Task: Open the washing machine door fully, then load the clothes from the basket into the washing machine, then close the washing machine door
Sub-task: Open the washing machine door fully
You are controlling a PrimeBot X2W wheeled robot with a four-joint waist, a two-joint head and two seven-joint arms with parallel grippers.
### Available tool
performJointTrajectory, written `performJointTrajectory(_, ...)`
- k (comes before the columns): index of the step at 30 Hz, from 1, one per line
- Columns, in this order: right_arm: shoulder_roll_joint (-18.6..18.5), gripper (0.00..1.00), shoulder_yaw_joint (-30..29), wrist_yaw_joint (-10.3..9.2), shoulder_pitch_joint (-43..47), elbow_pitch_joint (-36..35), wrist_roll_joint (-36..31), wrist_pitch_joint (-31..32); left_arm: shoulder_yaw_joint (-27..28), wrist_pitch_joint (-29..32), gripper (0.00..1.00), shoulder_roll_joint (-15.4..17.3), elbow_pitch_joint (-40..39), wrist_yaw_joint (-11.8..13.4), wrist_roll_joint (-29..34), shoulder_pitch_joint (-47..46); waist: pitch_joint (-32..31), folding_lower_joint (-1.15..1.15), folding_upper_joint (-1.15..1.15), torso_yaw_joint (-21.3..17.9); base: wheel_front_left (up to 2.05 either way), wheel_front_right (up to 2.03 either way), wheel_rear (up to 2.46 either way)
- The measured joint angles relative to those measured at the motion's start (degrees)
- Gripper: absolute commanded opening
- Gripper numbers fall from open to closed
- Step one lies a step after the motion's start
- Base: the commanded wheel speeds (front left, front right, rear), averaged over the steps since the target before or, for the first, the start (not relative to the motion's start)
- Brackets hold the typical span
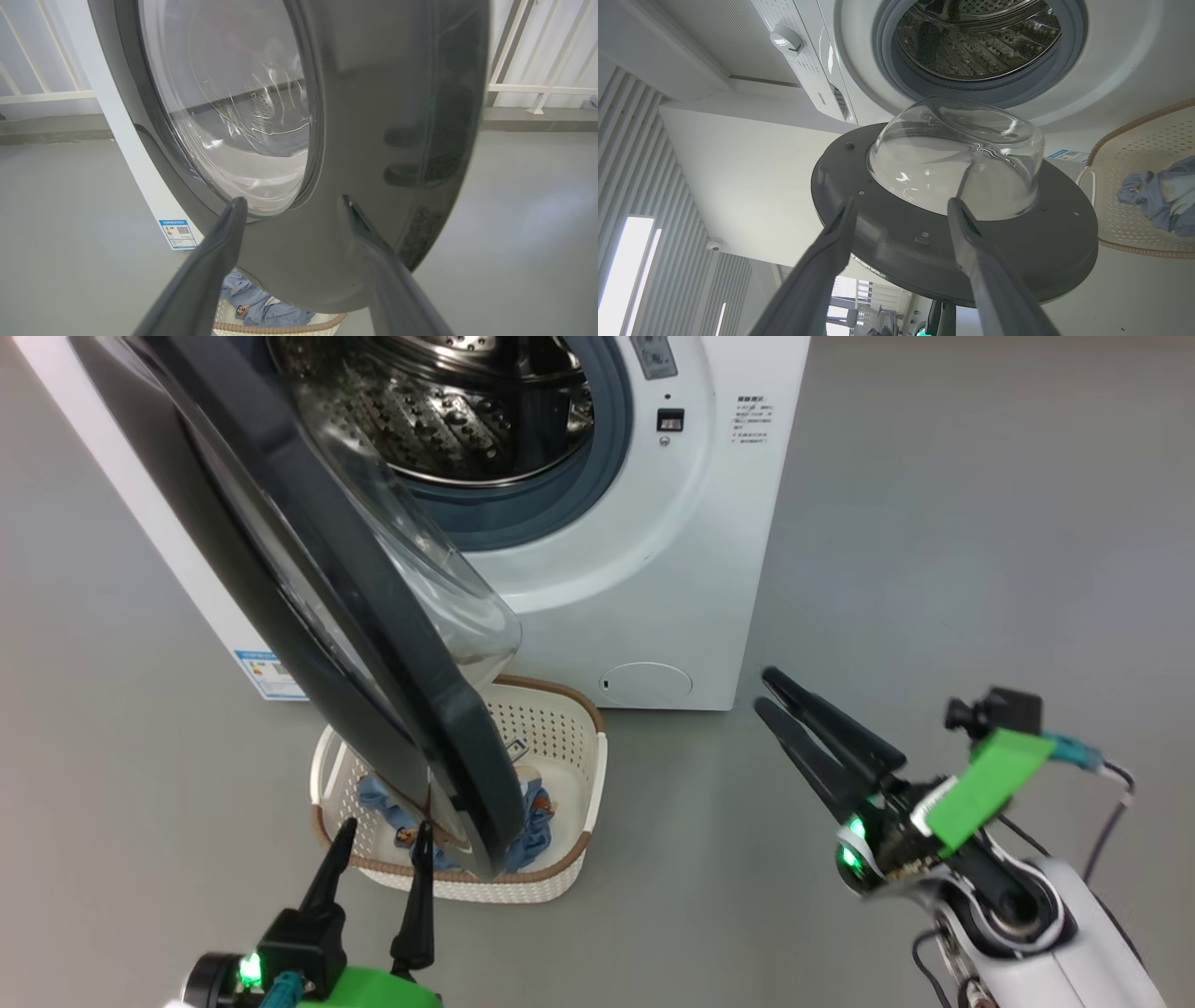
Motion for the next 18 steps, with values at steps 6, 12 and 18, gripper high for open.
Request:
performJointTrajectory(6, -0.4, 1.0, -3.2, 0.0, 8.1, -3.5, -2.5, -3.2, 1.2, 0.0, 1.0, 0.0, 0.0, 0.0, 0.4, 1.5, -1.0, 0.0, 0.0, -1.0, 0.0, 0.0, 0.0)
performJointTrajectory(12, -1.1, 1.0, -7.8, 0.0, 15.6, -6.0, -4.8, -8.4, 1.7, 0.0, 1.0, 0.0, 0.1, -0.6, 0.6, 2.1, -2.5, 0.0, 0.0, -1.6, 0.0, 0.0, 0.0)
performJointTrajectory(18, -2.3, 1.0, -12.2, 0.0, 21.5, -10.6, -13.2, -18.1, 2.7, 0.0, 1.0, 0.0, 0.2, -1.0, 0.9, 3.7, -3.3, 0.0, 0.0, -2.5, 0.0, 0.0, 0.0)
